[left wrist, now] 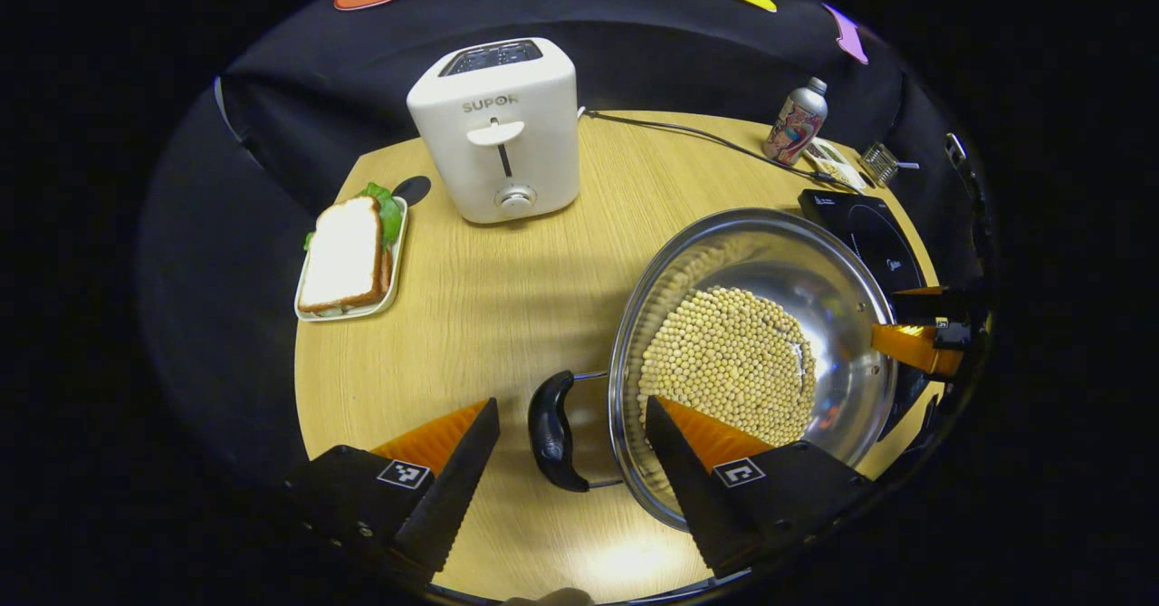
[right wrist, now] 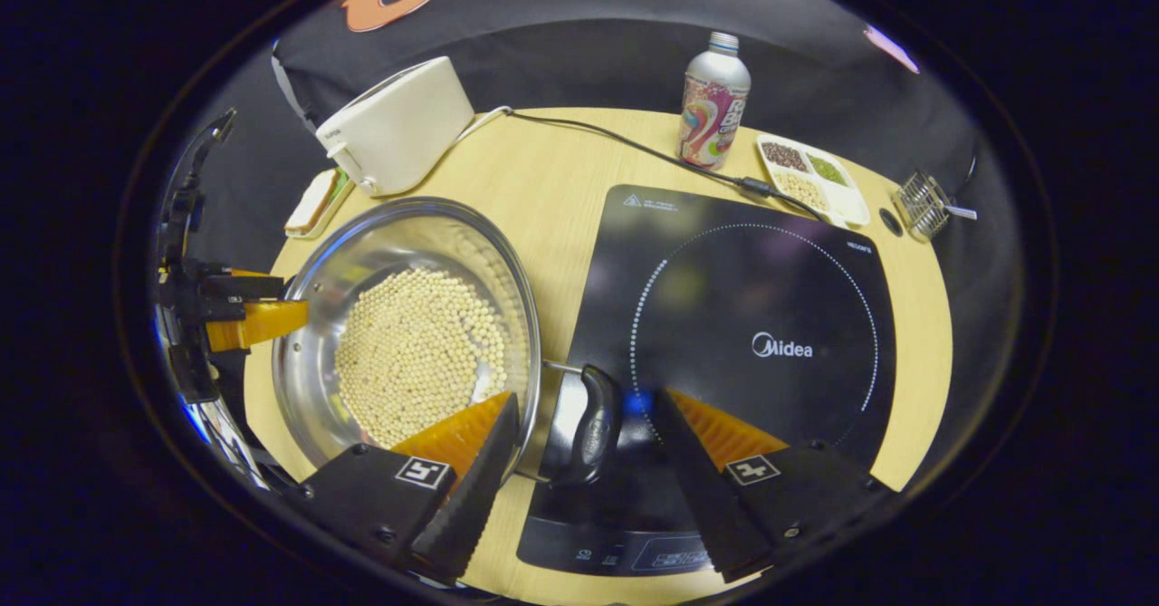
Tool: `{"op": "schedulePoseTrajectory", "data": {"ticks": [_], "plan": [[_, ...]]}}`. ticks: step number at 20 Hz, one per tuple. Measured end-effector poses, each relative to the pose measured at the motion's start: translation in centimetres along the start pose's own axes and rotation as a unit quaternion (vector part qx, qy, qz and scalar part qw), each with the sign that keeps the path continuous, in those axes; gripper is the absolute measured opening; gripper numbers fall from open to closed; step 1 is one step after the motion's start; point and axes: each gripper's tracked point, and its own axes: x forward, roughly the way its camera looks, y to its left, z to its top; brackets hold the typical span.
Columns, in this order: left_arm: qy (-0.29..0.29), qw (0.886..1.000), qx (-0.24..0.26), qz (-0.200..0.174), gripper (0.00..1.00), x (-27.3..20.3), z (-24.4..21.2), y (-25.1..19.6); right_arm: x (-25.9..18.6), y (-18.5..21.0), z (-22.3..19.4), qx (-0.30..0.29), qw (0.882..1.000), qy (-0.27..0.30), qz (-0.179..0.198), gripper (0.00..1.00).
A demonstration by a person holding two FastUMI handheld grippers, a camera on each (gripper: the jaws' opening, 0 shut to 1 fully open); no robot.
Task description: First push the handle of the pot to place it horizontally, then grasp the pot with both hands and set it on the induction cooktop.
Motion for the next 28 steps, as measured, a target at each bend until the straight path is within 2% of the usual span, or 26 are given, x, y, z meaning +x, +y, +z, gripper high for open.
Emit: {"op": "schedulePoseTrajectory", "data": {"ticks": [4,5,6,7,8,9,10,11,12,13,15,16,17,19,20,21,22,24,28], "plan": [[0.011,1.0,-0.004,-0.002,0.98,1.0,-0.2,-0.1,0.1,-0.1,0.0,-0.001,1.0,0.008,-0.012,0.92],[0.014,1.0,-0.004,-0.007,0.97,1.0,0.2,-0.8,0.2,-0.1,-0.1,-0.001,1.0,0.014,-0.018,0.96],[0.02,1.0,-0.005,-0.007,0.97,1.2,0.0,-0.9,0.2,-0.1,-0.1,-0.002,1.0,0.019,-0.023,0.93],[0.024,1.0,-0.006,-0.007,0.83,1.3,-0.2,-1.1,0.3,-0.1,0.0,0.001,0.999,0.026,-0.026,0.95],[0.027,1.0,-0.008,-0.007,0.77,1.6,-0.3,-1.0,0.3,-0.1,0.2,0.01,0.999,0.032,-0.029,0.95],[0.032,0.999,-0.012,-0.014,0.72,1.8,-0.6,-1.4,0.3,-0.2,0.2,0.023,0.998,0.038,-0.033,0.9],[0.036,0.999,-0.016,-0.019,0.73,2.0,-0.7,-1.8,0.3,-0.3,0.5,0.039,0.998,0.044,-0.036,0.87],[0.036,0.999,-0.021,-0.029,0.7,2.2,-0.7,-2.3,0.3,-0.4,0.8,0.05,0.997,0.049,-0.039,0.78],[0.04,0.998,-0.024,-0.032,0.7,2.3,-0.8,-2.7,0.5,-0.5,0.5,0.062,0.996,0.055,-0.039,0.75],[0.039,0.998,-0.027,-0.029,0.6,2.4,-0.7,-2.7,0.3,-0.3,0.6,0.062,0.996,0.06,-0.037,0.63],[0.039,0.998,-0.031,-0.032,0.77,2.3,-0.8,-2.7,0.1,-0.4,0.6,0.052,0.996,0.063,-0.03,0.64],[0.038,0.998,-0.041,-0.035,0.58,2.4,-0.7,-2.7,0.3,-0.5,0.6,0.053,0.996,0.064,-0.029,0.63],[0.039,0.997,-0.052,-0.037,0.63,2.3,-0.8,-2.8,0.4,-0.5,0.6,0.051,0.996,0.063,-0.029,0.6],[0.044,0.996,-0.065,-0.039,0.6,2.1,-1.0,-2.9,0.4,-0.6,0.7,0.057,0.996,0.056,-0.024,0.6],[0.046,0.996,-0.066,-0.035,0.7,1.8,-1.0,-2.9,0.2,-0.5,0.5,0.062,0.996,0.058,-0.021,0.58],[0.042,0.997,-0.062,-0.029,0.58,1.6,-1.0,-2.8,0.1,-0.5,0.4,0.066,0.996,0.057,-0.018,0.57],[0.036,0.997,-0.063,-0.023,0.58,1.1,-0.7,-2.6,-0.3,-0.4,0.5,0.068,0.996,0.05,-0.012,0.53],[0.027,0.997,-0.065,-0.016,0.58,-0.4,-0.3,-2.7,-1.5,-0.3,1.1,0.058,0.998,0.031,-0.005,0.55],[0.007,0.998,-0.057,-0.005,0.58,-3.3,1.1,-3.4,-4.0,-1.0,2.0,0.055,0.998,0.009,0.009,0.53]]}}
